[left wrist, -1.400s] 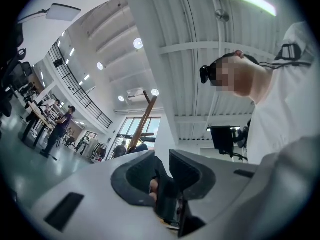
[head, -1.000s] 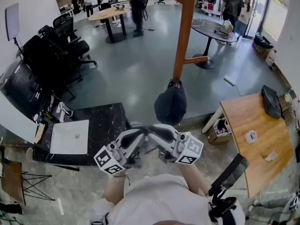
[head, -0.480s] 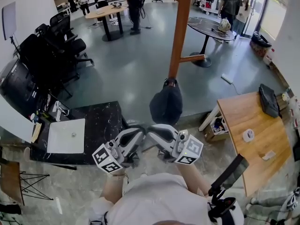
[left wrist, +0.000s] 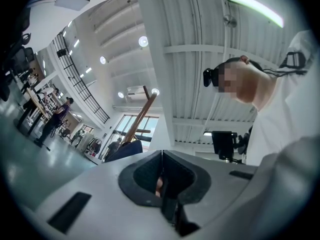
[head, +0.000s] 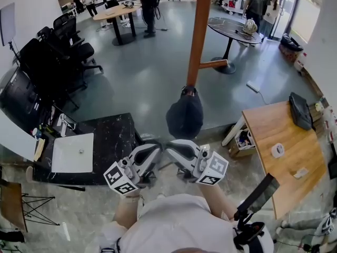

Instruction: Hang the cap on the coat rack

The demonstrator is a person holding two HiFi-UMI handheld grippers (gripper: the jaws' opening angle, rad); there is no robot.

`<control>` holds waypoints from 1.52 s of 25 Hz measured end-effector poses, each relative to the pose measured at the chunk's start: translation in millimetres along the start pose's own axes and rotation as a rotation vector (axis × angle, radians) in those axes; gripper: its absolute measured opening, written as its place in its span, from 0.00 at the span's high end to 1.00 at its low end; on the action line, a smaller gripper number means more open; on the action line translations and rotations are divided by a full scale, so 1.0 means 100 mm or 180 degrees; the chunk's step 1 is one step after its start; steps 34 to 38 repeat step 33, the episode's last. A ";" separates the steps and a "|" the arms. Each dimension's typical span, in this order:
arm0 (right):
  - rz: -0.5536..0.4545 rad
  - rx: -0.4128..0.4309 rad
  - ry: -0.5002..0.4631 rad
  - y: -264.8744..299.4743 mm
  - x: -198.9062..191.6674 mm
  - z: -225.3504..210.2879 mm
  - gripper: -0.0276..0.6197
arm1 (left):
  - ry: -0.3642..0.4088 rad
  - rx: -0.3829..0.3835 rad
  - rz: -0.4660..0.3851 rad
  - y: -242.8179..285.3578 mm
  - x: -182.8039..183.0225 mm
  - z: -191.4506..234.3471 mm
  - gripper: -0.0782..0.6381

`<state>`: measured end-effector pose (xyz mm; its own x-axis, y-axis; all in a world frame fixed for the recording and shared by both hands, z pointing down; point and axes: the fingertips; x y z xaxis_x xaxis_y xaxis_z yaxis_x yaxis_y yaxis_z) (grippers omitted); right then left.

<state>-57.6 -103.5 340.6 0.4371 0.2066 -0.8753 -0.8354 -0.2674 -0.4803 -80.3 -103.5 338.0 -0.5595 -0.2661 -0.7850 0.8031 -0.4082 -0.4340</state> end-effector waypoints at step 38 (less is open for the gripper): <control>-0.0007 -0.0151 0.0159 -0.11 -0.08 -0.12 0.90 | -0.0076 0.0006 0.0072 0.04 -0.15 0.10 0.87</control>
Point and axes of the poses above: the fingertips, and each gripper's own axes: y forward along the fingers, z to its left, x out of its top, and after that the axes turned 15 degrees about -y, right-handed
